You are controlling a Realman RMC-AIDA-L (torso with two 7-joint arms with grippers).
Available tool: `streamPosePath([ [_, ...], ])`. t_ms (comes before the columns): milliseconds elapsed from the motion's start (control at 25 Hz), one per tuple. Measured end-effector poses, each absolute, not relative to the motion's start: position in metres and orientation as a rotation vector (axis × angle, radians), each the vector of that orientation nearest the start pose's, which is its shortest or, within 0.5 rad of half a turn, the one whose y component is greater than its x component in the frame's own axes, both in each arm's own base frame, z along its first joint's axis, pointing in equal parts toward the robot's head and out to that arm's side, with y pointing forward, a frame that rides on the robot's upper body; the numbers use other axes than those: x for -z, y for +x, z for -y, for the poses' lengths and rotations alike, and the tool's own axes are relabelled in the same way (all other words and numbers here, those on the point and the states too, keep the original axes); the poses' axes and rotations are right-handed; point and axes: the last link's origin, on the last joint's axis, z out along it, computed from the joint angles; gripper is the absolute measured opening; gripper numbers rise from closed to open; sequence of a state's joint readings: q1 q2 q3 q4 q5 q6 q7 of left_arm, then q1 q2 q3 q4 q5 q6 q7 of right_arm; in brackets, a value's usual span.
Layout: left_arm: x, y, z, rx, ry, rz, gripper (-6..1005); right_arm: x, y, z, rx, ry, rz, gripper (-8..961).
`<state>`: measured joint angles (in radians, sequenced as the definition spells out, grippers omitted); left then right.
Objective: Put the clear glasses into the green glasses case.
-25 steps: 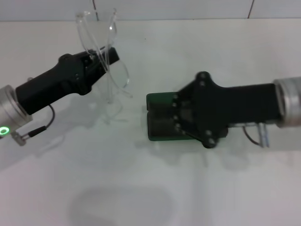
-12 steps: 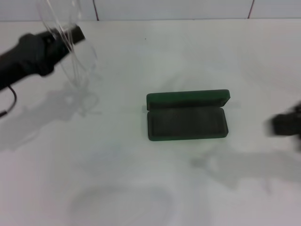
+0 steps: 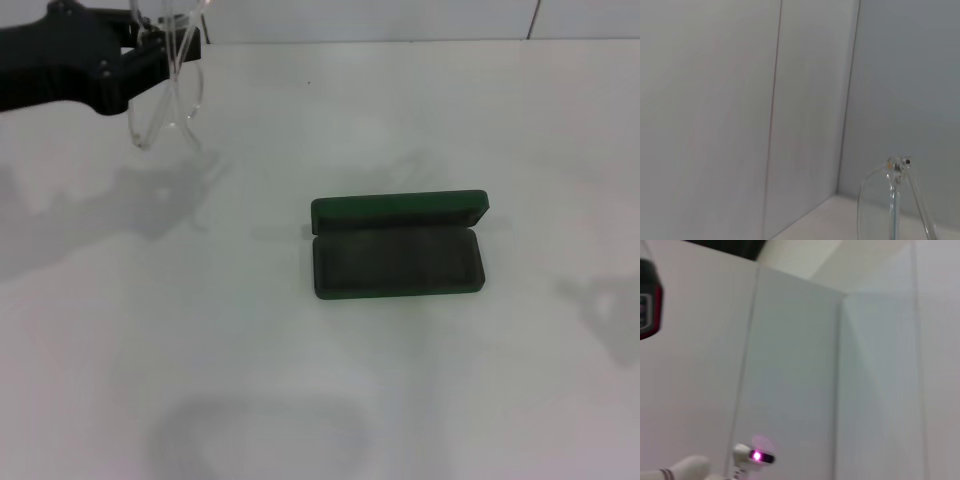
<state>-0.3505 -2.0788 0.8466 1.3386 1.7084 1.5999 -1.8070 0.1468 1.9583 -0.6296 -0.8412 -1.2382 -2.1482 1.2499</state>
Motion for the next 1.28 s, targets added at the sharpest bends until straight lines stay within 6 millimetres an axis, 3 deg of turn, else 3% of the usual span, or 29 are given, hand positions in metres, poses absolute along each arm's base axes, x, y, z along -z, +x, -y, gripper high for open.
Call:
streamPosePath([
  [200,-0.104,-0.167,-0.326,0.520,-2.610,0.386,141,-0.168,0.290,-0.200,-1.358,-2.152,-0.029,16],
  [520,-0.067,-0.136,-0.309,0.043,-2.680,0.164,141,-0.196,0.309,-0.200,-1.369,-1.885,-0.077,16],
  [1000,-0.030,-0.118,-0.298,-0.210,-2.621,-0.039,142,-0.196,0.315,-0.218,-1.297,-1.921,-0.173,16],
  [1280,0.021,-0.109,-0.283,-0.456,-2.608,-0.175,143,-0.193,0.314,-0.225,-1.286,-1.947,-0.181,16],
])
